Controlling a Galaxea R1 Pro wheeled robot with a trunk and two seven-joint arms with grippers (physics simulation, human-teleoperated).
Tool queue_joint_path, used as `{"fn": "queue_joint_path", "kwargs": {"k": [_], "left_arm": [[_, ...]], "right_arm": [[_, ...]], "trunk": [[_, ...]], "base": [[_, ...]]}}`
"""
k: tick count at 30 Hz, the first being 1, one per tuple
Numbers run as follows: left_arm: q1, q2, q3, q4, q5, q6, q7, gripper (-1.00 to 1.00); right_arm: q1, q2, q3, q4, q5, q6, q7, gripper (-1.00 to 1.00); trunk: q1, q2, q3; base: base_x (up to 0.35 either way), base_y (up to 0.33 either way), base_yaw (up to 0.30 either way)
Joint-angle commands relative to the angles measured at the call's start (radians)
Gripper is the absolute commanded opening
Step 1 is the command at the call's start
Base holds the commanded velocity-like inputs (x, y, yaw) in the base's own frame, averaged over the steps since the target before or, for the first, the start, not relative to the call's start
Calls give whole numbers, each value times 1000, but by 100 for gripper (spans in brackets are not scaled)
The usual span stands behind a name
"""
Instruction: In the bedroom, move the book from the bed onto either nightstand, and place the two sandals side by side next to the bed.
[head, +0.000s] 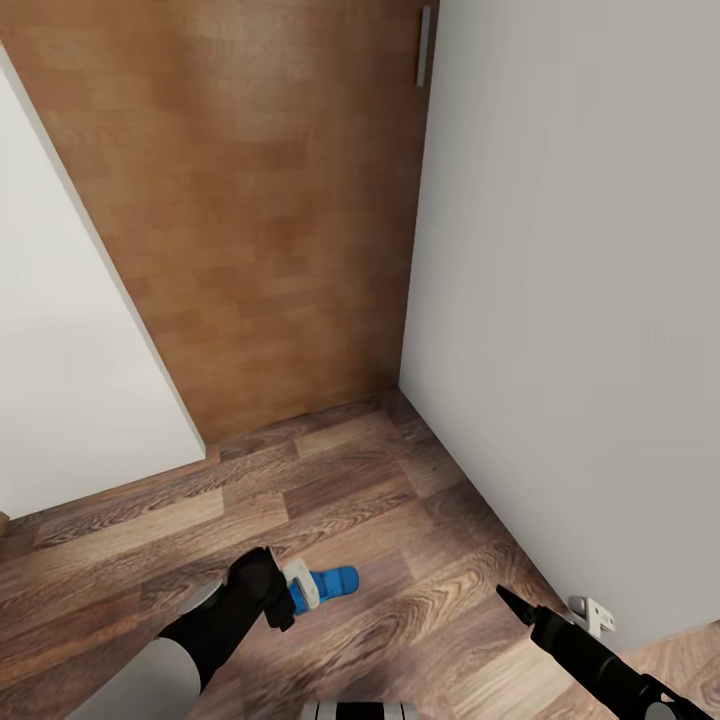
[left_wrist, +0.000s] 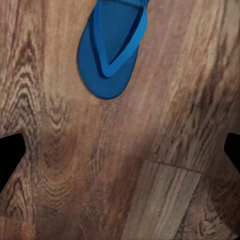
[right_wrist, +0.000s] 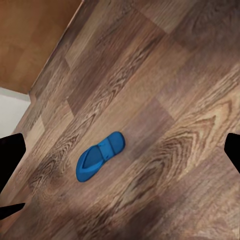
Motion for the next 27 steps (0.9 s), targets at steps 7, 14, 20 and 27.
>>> {"fn": "queue_joint_path", "kwargs": {"k": [7,14,20,27], "left_arm": [[0,-2,-2,-2,-11,1,-8,100],[0,-3,-2,-2,-11,1,-8,100],[0,-5,-2,-1,-11,0,-8,100],[0,-6,-2,-2,-10,-1,-8,100]], "right_arm": [[0,-1,-2,0,-5,8,1,100],[-1,-1,-2,0,-5,8,2,100],[0,-1,-2,0,-5,8,2,100],[0,0,-2,0,-5,8,2,100]], "trunk": [[0,0,-1],[0,0,-1],[0,0,-1],[0,0,-1]], "base": [[159,0,0],[48,0,0],[195,0,0],[75,0,0]]}}
